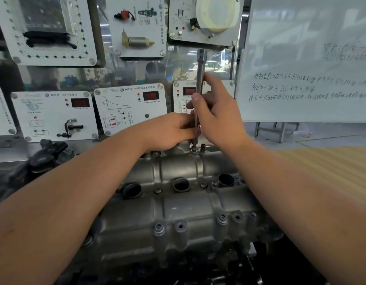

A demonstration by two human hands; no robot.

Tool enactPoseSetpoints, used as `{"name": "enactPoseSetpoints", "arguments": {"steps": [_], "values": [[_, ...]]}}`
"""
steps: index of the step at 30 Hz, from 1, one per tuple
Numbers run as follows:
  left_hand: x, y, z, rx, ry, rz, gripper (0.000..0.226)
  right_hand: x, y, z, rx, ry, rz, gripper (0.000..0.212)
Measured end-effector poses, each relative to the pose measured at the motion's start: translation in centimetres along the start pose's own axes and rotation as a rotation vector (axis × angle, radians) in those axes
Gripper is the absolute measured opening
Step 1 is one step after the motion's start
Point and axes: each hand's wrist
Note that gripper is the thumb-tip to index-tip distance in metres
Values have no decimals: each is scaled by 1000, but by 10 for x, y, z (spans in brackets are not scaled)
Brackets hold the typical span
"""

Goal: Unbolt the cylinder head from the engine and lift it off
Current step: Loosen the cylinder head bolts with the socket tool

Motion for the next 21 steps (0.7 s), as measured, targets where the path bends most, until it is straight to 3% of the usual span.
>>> {"name": "enactPoseSetpoints", "arguments": {"steps": [2,5,11,12,14,16,21], "values": [[2,0,-1,13,-6,-3,18,2,1,1,-1,-20,8,44],[3,0,-2,40,-7,33,30,6,2,1,-76,-45,38,20],[-2,3,-3,-67,1,50,25,9,1,4,-19,33,-25,17],[-1,3,-2,-56,3,54,22,8,2,4,-2,49,-27,22],[-1,1,-2,-43,0,59,23,5,3,2,26,64,-28,51],[-2,-2,-3,-47,0,56,31,3,4,1,31,28,-10,55],[-1,-3,-3,-59,12,59,33,4,5,3,-43,-29,71,17]]}}
Point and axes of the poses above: each hand's wrist, its own x-axis towards the middle knuckle, its own z-axis out of the back of the hand, y = z × x, and after that the axes turned 7 degrees about y, right-handed
